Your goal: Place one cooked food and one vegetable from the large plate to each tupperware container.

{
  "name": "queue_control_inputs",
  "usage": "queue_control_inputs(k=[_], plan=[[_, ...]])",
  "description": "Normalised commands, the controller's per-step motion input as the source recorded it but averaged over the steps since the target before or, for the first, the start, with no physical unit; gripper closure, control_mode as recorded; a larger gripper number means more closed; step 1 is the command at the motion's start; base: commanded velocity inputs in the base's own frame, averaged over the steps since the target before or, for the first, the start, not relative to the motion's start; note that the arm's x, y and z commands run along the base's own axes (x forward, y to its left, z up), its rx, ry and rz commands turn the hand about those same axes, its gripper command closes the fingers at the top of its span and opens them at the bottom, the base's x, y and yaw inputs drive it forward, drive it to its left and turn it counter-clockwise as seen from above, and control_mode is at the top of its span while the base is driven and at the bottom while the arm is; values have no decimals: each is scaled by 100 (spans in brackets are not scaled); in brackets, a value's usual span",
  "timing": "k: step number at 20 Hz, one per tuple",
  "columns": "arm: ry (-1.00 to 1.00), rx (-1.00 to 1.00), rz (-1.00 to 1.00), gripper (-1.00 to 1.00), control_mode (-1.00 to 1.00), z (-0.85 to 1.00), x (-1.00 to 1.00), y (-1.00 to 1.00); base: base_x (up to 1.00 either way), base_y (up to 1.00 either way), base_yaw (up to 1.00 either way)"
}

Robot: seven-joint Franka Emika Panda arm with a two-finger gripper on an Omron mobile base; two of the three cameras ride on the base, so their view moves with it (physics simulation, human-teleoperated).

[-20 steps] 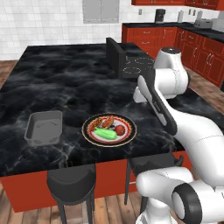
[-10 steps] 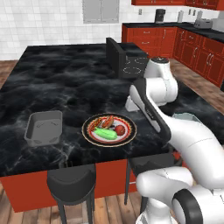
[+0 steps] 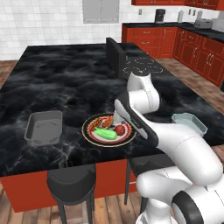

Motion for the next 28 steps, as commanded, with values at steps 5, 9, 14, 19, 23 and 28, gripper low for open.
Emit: queue_control_inputs(k=[5,9,14,19,23,28], plan=[[2,-4,22,-100,-100,-53,45,38,0,0,0],[2,0,15,-100,-100,-59,58,17,0,0,0],[0,-2,7,-100,-100,-57,52,19,0,0,0],[0,-4,0,-100,-100,-44,58,24,0,0,0],[0,-3,0,-100,-100,-43,44,2,0,0,0],[0,-3,0,-100,-100,-39,39,4,0,0,0]])
